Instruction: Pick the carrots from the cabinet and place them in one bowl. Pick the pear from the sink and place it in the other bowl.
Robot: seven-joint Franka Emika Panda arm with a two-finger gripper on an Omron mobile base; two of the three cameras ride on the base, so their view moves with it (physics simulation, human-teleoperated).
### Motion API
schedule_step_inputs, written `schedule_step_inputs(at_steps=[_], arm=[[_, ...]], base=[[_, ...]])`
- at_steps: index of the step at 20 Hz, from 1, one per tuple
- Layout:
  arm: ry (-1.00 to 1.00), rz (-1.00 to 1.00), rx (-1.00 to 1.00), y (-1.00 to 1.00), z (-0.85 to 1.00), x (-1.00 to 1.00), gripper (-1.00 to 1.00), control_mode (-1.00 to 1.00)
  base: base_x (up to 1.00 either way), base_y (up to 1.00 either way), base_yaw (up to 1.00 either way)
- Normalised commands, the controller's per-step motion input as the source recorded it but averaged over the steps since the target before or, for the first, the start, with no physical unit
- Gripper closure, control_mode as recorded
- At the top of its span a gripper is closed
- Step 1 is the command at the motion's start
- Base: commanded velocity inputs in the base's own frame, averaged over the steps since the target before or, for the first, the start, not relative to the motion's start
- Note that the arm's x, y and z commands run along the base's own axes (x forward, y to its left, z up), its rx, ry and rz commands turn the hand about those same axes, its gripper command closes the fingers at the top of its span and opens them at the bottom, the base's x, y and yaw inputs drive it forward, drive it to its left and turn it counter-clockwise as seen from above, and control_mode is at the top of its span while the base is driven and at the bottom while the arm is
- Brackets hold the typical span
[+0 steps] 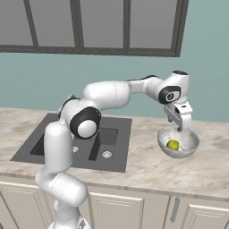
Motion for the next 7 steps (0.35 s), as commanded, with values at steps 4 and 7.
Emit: schedule_step_inputs(at_steps=[4, 7], arm=[[0.07, -0.1, 0.07, 0.57, 0.3, -0.57, -1.0, -1.0], [-0.01, -0.12, 0.11, 0.64, 0.03, -0.66, -1.0, -1.0]], base=[[0.0, 0.0, 0.0], [0.0, 0.0, 0.0]])
